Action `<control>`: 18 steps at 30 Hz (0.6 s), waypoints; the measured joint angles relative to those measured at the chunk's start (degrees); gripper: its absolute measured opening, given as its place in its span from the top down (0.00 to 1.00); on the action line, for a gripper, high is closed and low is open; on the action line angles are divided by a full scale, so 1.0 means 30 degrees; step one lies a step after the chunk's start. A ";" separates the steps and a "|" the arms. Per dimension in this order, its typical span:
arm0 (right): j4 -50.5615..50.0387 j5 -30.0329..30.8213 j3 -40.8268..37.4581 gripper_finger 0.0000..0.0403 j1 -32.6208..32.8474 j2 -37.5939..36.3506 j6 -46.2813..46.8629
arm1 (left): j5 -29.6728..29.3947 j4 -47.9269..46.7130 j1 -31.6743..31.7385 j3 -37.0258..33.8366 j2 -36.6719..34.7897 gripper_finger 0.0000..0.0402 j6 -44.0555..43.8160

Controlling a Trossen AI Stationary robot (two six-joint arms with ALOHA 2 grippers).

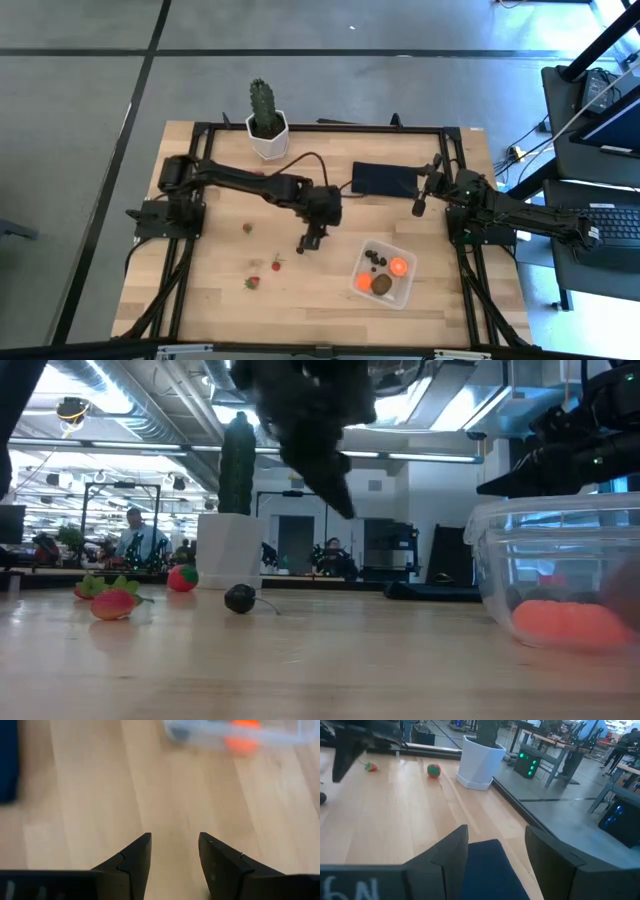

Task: Pick and placing Produce into tupperware
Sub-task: Put the black cherry into the transparent bin

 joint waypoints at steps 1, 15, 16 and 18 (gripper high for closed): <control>-0.0069 0.0000 0.0000 0.51 0.0000 0.0000 0.0000 | -0.0104 -0.0824 -0.0185 0.0002 -0.0134 0.61 -0.0009; -0.0441 0.0029 0.0000 0.51 -0.0007 0.0000 -0.0045 | -0.0916 -0.3192 -0.1898 -0.2042 -0.0171 0.67 -0.2005; -0.0441 0.0029 0.0000 0.51 -0.0007 0.0000 -0.0044 | -0.0926 -0.3229 -0.1943 -0.2252 -0.0171 0.67 -0.2005; -0.0442 0.0029 0.0000 0.51 -0.0007 0.0000 -0.0047 | -0.0927 -0.3183 -0.2024 -0.2638 -0.0171 0.67 -0.2019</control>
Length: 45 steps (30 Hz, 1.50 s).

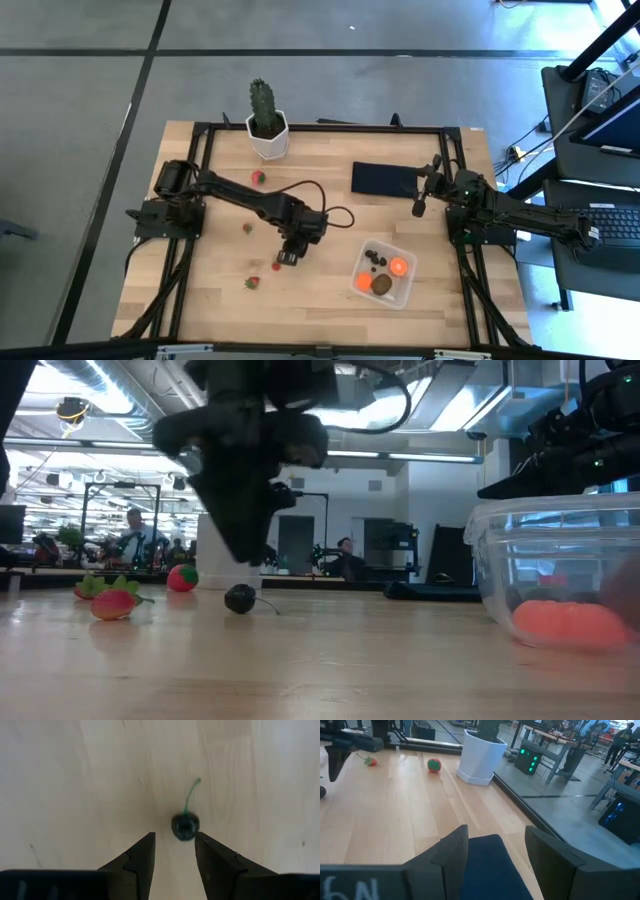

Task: Pick and placing Produce into tupperware
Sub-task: Put the black cherry into the transparent bin

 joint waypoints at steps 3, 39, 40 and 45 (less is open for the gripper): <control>-0.0002 0.0000 0.0000 0.51 0.0000 0.0000 0.0003 | 0.0008 0.0175 -0.0084 -0.0476 0.0000 0.66 -0.0520; -0.0003 0.0004 0.0000 0.51 0.0001 0.0004 0.0003 | -0.1588 0.1941 -0.1170 -0.0723 0.0497 0.37 -0.2131; -0.0006 0.0000 0.0000 0.51 0.0007 0.0007 0.0003 | -0.1586 0.1807 -0.1186 -0.0748 0.0678 0.37 -0.2145; -0.0050 0.0015 0.0000 0.51 0.0000 0.0002 0.0003 | -0.1526 0.2078 -0.1351 -0.0730 0.1667 0.37 -0.2182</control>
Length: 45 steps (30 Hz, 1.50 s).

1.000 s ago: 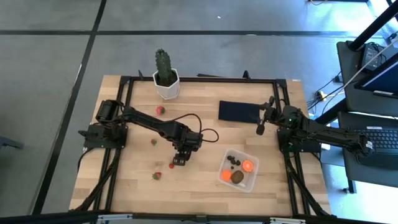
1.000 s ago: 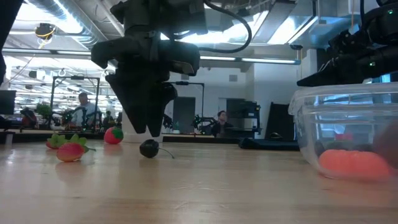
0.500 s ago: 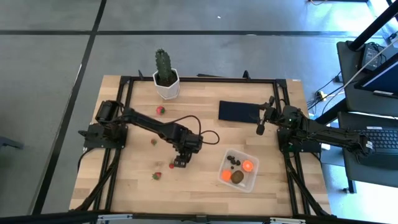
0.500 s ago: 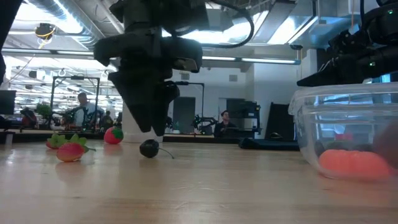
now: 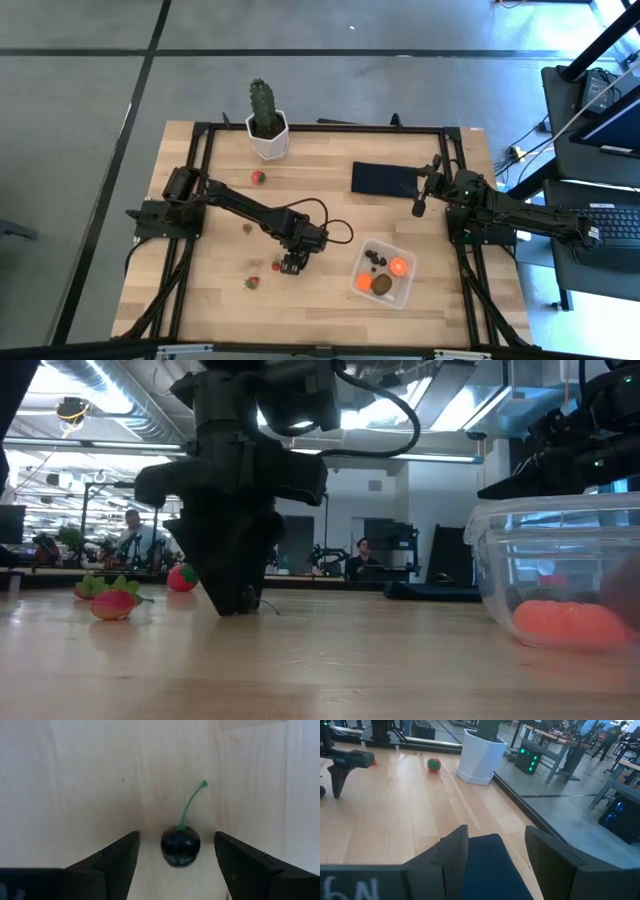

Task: Pick and placing Produce into tupperware
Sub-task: Put the black cherry into the transparent bin

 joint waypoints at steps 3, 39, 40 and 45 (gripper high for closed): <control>-0.0036 -0.0002 0.0000 0.51 0.0007 0.0001 0.0004 | -0.0046 -0.0018 -0.0037 0.0026 0.0096 0.37 -0.0019; -0.0080 -0.0007 0.0000 0.51 0.0000 0.0005 0.0000 | -0.0126 -0.0279 0.0103 0.0132 0.0175 0.72 0.0111; -0.0080 -0.0007 0.0000 0.51 0.0000 0.0003 0.0000 | -0.0072 -0.0590 0.0141 0.0283 0.0216 0.71 0.0118; -0.0079 -0.0007 0.0000 0.51 0.0001 0.0002 0.0000 | 0.0103 -0.1885 0.0460 0.1404 0.0307 0.71 0.0637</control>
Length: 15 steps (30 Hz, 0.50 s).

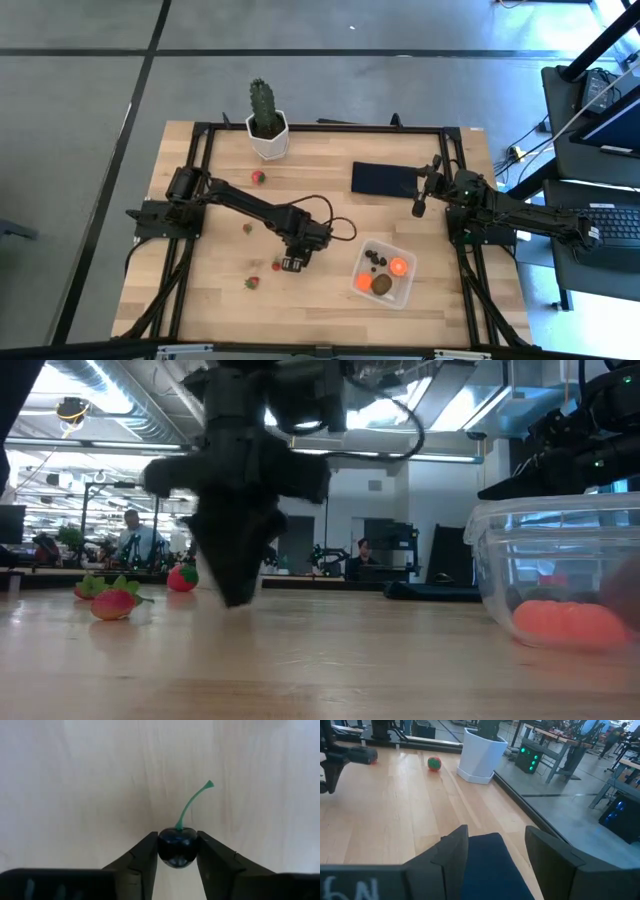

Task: Pick and placing Produce into tupperware
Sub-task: Put the black cherry into the transparent bin

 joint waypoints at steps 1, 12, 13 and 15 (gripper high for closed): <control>0.0006 0.0000 0.0000 0.51 0.0007 -0.0004 0.0000 | 0.0014 -0.0010 0.0101 0.0362 -0.0004 0.71 0.0323; 0.0164 0.0000 0.0000 0.51 -0.0001 0.0000 0.0000 | -0.0001 0.2700 0.1180 0.3351 -0.0054 0.70 0.2852; 0.0257 0.0000 0.0000 0.51 0.0004 -0.0004 0.0000 | -0.0020 0.3330 0.1193 0.3514 -0.0073 0.70 0.3231; 0.0358 0.0000 0.0000 0.51 -0.0001 -0.0004 0.0000 | -0.0052 0.4823 0.1176 0.3769 -0.0073 0.71 0.3990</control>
